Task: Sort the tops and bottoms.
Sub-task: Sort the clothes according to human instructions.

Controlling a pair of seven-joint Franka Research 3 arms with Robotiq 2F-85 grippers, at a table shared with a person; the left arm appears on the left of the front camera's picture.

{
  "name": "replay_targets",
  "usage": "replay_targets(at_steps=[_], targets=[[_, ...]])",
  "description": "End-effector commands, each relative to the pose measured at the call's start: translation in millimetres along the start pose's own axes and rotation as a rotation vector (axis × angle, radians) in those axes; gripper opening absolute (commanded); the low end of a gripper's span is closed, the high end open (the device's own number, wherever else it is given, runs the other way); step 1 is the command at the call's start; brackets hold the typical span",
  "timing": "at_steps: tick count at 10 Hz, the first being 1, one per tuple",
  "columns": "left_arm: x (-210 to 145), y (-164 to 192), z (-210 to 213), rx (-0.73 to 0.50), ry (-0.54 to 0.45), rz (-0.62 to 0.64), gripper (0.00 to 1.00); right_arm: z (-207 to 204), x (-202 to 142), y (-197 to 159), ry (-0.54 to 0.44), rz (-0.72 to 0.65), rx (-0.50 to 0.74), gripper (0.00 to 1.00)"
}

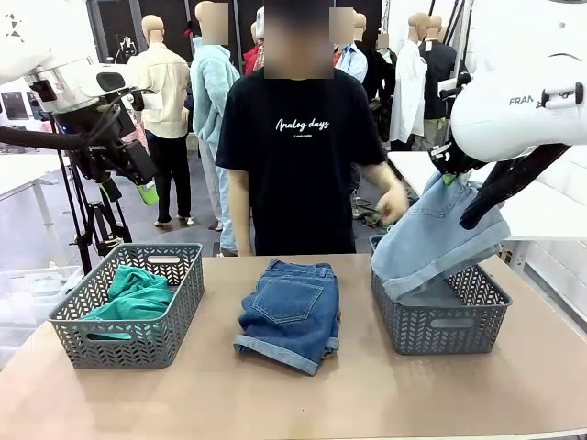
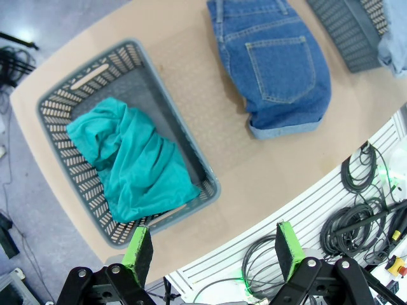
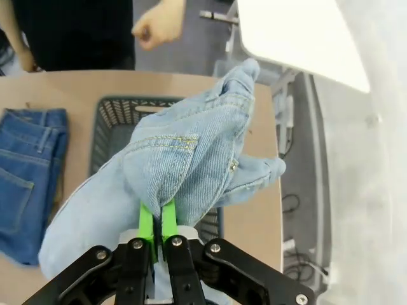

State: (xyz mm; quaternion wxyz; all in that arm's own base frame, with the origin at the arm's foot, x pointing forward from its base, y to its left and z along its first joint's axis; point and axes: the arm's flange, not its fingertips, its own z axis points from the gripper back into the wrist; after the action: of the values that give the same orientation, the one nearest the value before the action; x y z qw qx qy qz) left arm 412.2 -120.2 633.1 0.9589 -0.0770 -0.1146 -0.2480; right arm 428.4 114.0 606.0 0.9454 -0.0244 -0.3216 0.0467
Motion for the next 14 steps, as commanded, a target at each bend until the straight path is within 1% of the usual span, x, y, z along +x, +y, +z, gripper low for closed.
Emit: replay_targets(at_steps=[1,3,4,6,7,8,9,12,14], targets=[[0,0,1,0.001,-0.007,0.012,1.0,11,8,-2,-0.027,0.027,0.0,0.0],[0,0,1,0.001,-0.007,0.012,1.0,11,8,-2,-0.027,0.027,0.0,0.0],[0,0,1,0.001,-0.007,0.012,1.0,5,3,-1,-0.011,0.007,0.002,0.0],[0,0,1,0.001,-0.007,0.012,1.0,-43,23,-30,0.034,-0.069,0.047,0.0],[0,0,1,0.001,-0.007,0.012,1.0,-68,26,-43,0.081,-0.128,0.078,0.0],[0,0,1,0.001,-0.007,0.012,1.0,-90,24,-51,0.133,-0.156,0.084,0.0],[0,0,1,0.001,-0.007,0.012,1.0,-111,18,-47,0.185,-0.161,0.106,0.0],[0,0,1,0.001,-0.007,0.012,1.0,-164,-6,-22,0.346,-0.153,0.222,0.0],[0,0,1,0.001,-0.007,0.012,1.0,-189,-17,-9,0.417,-0.139,0.263,0.0]])
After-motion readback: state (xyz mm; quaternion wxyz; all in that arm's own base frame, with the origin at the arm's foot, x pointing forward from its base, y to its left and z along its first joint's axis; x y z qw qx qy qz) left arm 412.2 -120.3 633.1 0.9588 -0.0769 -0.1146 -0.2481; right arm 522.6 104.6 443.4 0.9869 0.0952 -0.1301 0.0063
